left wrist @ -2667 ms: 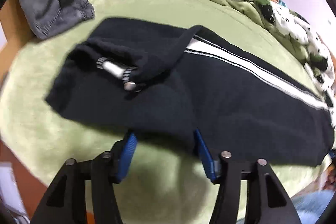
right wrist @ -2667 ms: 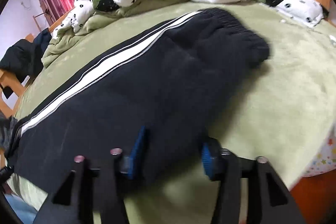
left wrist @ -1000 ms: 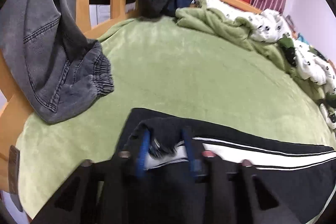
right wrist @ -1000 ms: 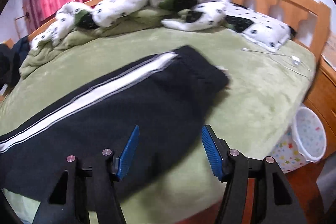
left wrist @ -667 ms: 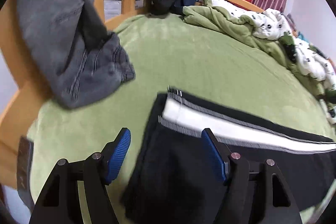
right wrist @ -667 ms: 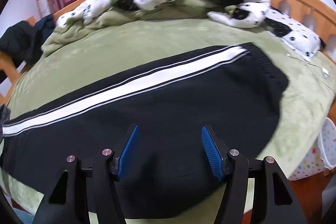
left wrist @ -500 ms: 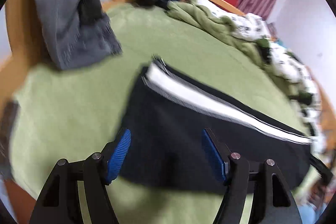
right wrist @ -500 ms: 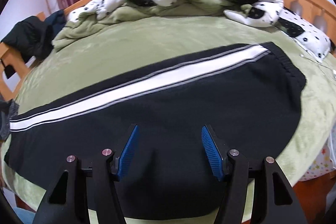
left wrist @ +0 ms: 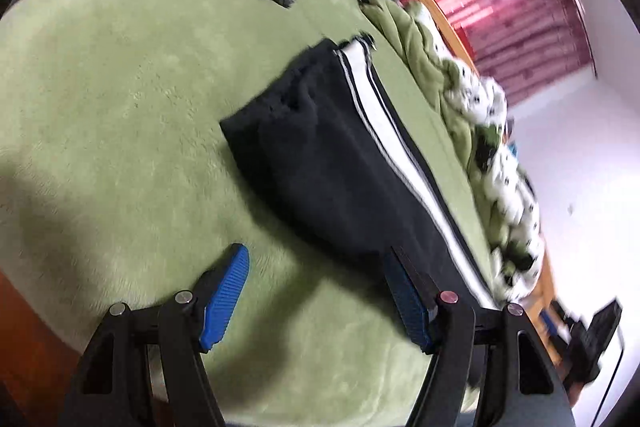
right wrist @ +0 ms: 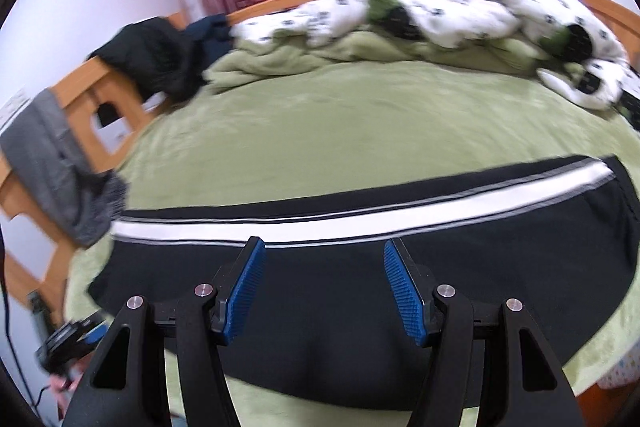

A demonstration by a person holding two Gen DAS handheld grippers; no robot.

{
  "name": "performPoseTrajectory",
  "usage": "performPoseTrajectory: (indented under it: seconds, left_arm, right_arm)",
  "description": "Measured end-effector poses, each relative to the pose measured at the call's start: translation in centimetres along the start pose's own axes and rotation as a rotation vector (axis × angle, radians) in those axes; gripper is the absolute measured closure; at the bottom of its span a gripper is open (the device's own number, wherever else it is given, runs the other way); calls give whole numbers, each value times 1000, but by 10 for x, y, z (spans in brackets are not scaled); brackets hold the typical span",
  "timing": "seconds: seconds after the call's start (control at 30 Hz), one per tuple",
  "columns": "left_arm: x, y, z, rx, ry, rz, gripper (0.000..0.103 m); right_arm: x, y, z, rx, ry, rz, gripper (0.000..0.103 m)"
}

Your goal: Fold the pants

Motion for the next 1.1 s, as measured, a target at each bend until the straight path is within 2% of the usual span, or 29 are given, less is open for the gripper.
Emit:
performPoseTrajectory:
  seconds: [0.13,0.17,0.23,0.27,0.3,0.33,0.37,0.43,0.47,0.53,0.6,0.63,0.7,0.77,0.8,0.87,0.97,1.07,1.1]
  left_arm:
    - [-6,-14,-8,-41,-39,-36,37]
    - [-8,-17,-10,-49,-46,-45,41]
    - [-14,-21,-14,-57,-65,-55,69]
    - [-19,-23,-14,-83,-81,-58,92]
    - [-24,-23,-15,-102,-90,-59,95]
    - [-29,-16,-17,-122,-102,-84,96]
    - [-34,-1,-23,-115,-131,-141,96]
    - [-40,21,-38,-64,-210,-189,96]
    - [-41,21,-42,-90,-233,-190,95]
    - [-37,9,-37,-188,-233,-161,95]
    - [-32,-8,-22,-266,-217,-93,92]
    - [-29,-11,-13,-276,-191,-70,90]
    - [-27,-3,-2,-253,-134,-79,77]
    - [-25,8,-2,-249,-120,-77,70]
    - [-21,12,-6,-263,-143,-61,67]
    - [-11,18,-20,-268,-222,-16,66]
    - [2,20,-50,-182,-303,42,66]
    - [4,14,-75,-162,-364,38,66]
    - [0,10,-84,-164,-381,24,61]
  right_arm:
    - [11,4,29,-32,46,5,41]
    - [17,2,32,-51,43,13,41]
    - [30,-5,34,-82,30,39,41]
    - [37,-11,34,-83,28,64,41]
    - [41,-17,33,-70,25,97,41]
    - [41,-21,31,-65,12,125,41]
    - [41,-22,29,-75,1,125,41]
    - [37,-21,22,-77,-31,104,41]
    - [36,-21,21,-70,-33,100,41]
    - [39,-21,18,-71,-42,103,41]
    - [40,-23,20,-81,-42,109,41]
    - [40,-24,21,-78,-36,111,41]
    - [40,-24,22,-69,-22,113,41]
    - [41,-22,22,-64,-4,112,41]
    - [39,-23,23,-59,2,110,41]
    - [39,-22,24,-54,10,107,41]
    - [40,-26,23,-65,8,123,41]
    - [39,-34,26,-66,13,147,41]
    - [39,-35,27,-64,17,147,41]
Point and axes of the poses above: each gripper's, at about its wrist camera, not at the fingertips, and y roughly against the way its jaws point, z to its left, x to its underside, the point moved 3 cm from there along -y, roughly the way its jaws point, and after that the axes turned 7 degrees about x, right-handed, at the moved point
